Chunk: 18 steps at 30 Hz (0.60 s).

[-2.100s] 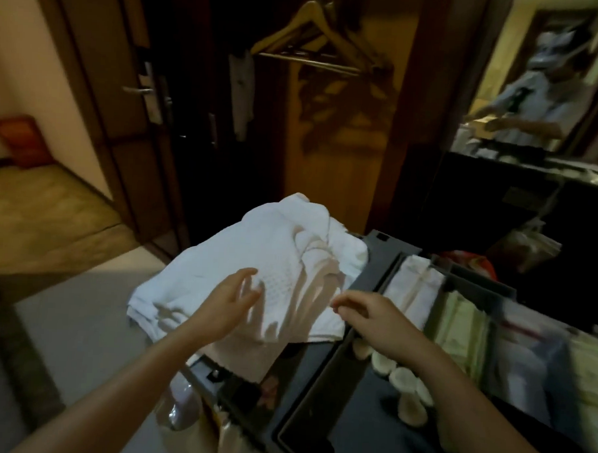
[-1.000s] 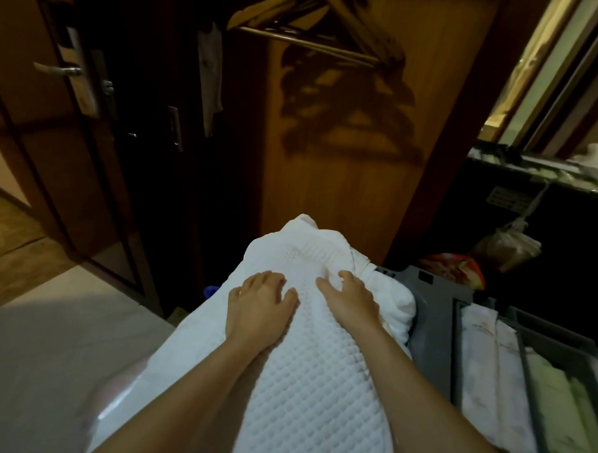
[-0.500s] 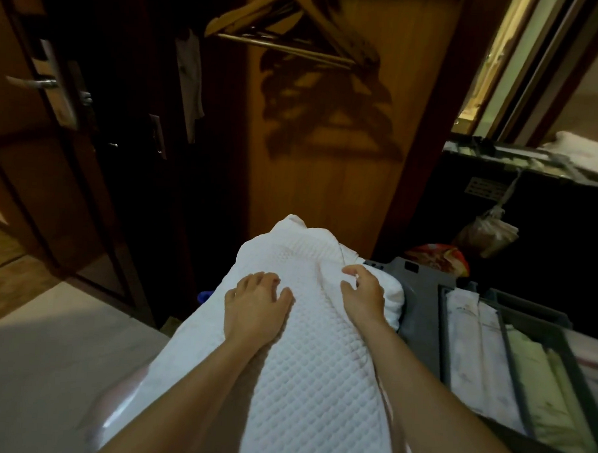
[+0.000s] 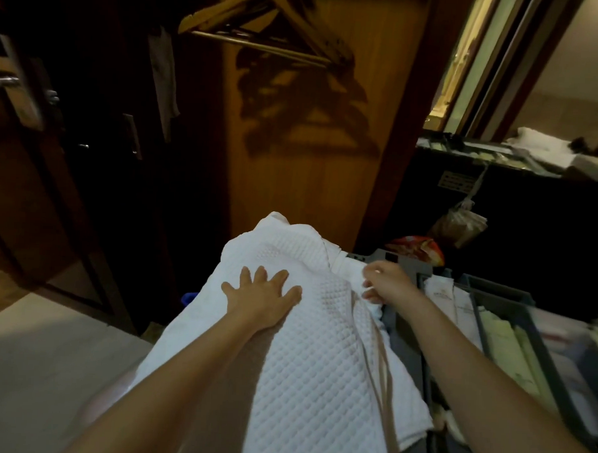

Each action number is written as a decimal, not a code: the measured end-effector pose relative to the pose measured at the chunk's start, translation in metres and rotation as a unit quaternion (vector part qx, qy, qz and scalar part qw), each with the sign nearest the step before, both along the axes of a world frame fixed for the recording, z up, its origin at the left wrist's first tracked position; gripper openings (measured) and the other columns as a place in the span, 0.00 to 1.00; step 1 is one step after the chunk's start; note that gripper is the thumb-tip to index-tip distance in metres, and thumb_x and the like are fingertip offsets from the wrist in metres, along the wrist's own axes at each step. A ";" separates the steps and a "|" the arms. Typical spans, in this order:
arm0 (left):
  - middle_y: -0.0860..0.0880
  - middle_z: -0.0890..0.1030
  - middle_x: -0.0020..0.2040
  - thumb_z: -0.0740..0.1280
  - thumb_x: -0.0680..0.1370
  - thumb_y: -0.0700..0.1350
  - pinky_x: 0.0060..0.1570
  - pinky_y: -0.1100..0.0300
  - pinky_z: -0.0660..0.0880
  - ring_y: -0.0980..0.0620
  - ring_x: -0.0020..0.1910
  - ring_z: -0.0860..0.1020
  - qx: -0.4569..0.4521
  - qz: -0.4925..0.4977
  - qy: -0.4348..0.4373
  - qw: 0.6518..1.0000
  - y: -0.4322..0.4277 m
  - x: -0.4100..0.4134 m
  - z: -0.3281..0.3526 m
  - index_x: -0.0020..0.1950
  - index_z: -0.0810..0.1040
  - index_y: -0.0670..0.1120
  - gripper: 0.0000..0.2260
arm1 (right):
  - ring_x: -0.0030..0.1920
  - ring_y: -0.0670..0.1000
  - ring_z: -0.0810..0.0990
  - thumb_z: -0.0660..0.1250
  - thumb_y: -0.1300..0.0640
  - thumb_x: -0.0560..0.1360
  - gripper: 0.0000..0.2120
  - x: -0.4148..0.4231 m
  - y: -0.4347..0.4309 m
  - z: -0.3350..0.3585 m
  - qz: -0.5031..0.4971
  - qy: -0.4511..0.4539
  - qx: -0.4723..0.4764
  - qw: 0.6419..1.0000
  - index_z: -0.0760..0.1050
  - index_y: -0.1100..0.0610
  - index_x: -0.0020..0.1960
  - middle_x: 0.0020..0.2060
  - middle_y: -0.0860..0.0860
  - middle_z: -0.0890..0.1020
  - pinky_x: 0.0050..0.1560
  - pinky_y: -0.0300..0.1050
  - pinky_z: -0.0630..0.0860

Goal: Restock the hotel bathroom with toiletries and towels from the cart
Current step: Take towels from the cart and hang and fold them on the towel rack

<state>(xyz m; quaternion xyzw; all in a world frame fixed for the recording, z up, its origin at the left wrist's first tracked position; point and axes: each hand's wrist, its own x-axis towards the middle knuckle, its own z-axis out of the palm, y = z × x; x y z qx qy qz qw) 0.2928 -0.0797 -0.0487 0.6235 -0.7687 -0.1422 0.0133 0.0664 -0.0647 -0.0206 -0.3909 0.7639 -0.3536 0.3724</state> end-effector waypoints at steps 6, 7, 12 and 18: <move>0.49 0.51 0.77 0.43 0.75 0.68 0.68 0.33 0.43 0.44 0.76 0.48 -0.016 -0.020 -0.012 1.000 0.003 -0.001 0.000 0.74 0.52 0.62 0.28 | 0.47 0.53 0.76 0.66 0.49 0.74 0.13 0.029 -0.005 -0.013 0.050 0.006 0.031 0.998 0.72 0.54 0.55 0.46 0.51 0.74 0.43 0.43 0.72; 0.50 0.51 0.77 0.44 0.75 0.68 0.68 0.33 0.43 0.44 0.76 0.48 -0.017 -0.025 -0.007 1.000 0.003 -0.001 0.001 0.74 0.52 0.62 0.28 | 0.53 0.54 0.75 0.66 0.50 0.74 0.16 0.033 -0.005 -0.014 0.048 0.002 0.022 0.999 0.71 0.54 0.59 0.51 0.52 0.73 0.50 0.46 0.74; 0.48 0.54 0.77 0.53 0.73 0.69 0.68 0.39 0.56 0.43 0.74 0.55 -0.049 0.064 0.095 0.992 0.004 0.014 0.001 0.75 0.51 0.55 0.35 | 0.51 0.53 0.75 0.60 0.63 0.76 0.11 0.033 -0.002 -0.014 0.063 0.058 -0.076 0.993 0.74 0.52 0.55 0.57 0.53 0.74 0.49 0.43 0.71; 0.45 0.75 0.58 0.69 0.71 0.59 0.47 0.55 0.73 0.47 0.53 0.75 0.060 0.192 0.268 0.942 -0.011 0.056 0.010 0.66 0.67 0.41 0.32 | 0.39 0.54 0.75 0.53 0.75 0.72 0.19 0.025 0.015 -0.021 -0.062 0.051 -0.107 0.991 0.78 0.58 0.37 0.43 0.56 0.79 0.41 0.46 0.73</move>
